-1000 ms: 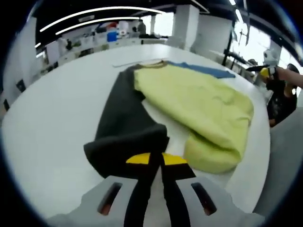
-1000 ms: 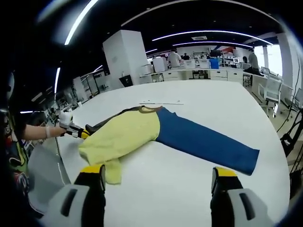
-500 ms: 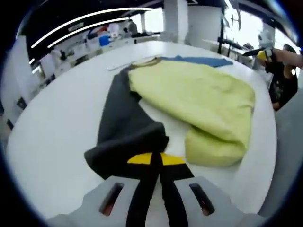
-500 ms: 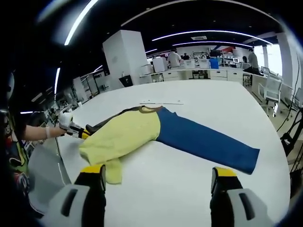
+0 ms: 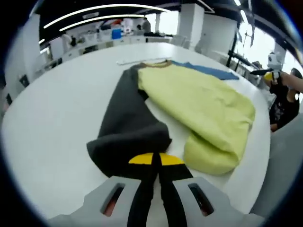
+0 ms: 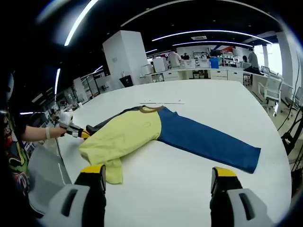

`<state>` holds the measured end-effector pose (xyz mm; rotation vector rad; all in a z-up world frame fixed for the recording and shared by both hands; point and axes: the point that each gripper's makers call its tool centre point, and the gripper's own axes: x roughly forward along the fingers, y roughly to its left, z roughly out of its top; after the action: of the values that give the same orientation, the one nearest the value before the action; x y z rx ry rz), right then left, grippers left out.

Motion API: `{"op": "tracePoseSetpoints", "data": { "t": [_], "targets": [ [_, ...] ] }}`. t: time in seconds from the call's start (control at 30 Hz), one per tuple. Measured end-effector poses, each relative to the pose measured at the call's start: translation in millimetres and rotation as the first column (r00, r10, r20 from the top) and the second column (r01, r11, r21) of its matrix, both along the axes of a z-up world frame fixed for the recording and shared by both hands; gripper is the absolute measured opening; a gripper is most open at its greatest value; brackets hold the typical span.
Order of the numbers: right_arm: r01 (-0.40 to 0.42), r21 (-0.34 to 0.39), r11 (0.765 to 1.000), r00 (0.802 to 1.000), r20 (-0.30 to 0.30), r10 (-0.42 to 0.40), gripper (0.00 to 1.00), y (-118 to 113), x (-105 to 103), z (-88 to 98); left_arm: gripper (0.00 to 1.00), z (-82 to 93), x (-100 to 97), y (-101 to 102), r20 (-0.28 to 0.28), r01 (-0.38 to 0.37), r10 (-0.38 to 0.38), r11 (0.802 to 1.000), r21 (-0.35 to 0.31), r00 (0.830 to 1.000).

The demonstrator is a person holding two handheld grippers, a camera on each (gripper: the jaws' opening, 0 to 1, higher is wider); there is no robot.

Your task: Fold the garment on the visible template until the final outline fits inside the template.

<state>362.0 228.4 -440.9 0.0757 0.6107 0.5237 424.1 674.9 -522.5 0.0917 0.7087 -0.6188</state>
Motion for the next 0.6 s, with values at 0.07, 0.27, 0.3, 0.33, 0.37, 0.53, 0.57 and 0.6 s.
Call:
{"op": "tracePoseSetpoints", "data": {
  "t": [0.07,0.27,0.3,0.33,0.37,0.53,0.57,0.6],
  "targets": [
    [0.000,0.002,1.000,1.000,0.001,0.000,0.93,1,0,1.1,0.00,12.4,0.1,2,0.019,-0.015,0.016,1.000,-0.025,1.000],
    [-0.010,0.001,1.000,1.000,0.006,0.010,0.92,5,1,2.6,0.00,47.4,7.6,18,0.079,-0.077,0.086,0.991,-0.105,0.993],
    [-0.012,0.000,1.000,1.000,0.007,0.012,0.92,6,1,2.9,0.00,51.0,8.0,20,0.084,-0.082,0.092,0.991,-0.106,0.992],
    [-0.014,0.000,1.000,1.000,0.008,0.014,0.92,7,2,3.5,0.00,56.0,10.4,26,0.094,-0.094,0.105,0.989,-0.115,0.990],
    [-0.015,0.002,1.000,1.000,0.010,0.015,0.93,8,2,4.0,0.00,60.2,12.3,30,0.101,-0.106,0.119,0.987,-0.125,0.988],
    [-0.022,0.003,1.000,1.000,0.015,0.022,0.93,8,5,6.2,0.00,83.7,22.1,53,0.141,-0.158,0.176,0.978,-0.133,0.974],
    [-0.025,0.000,1.000,1.000,0.018,0.025,0.93,8,5,6.7,0.00,86.3,23.6,56,0.146,-0.161,0.180,0.979,-0.128,0.973],
    [-0.025,0.000,1.000,1.000,0.018,0.025,0.93,8,5,6.9,0.00,88.7,25.3,61,0.151,-0.168,0.186,0.978,-0.123,0.971]
  ]
}}
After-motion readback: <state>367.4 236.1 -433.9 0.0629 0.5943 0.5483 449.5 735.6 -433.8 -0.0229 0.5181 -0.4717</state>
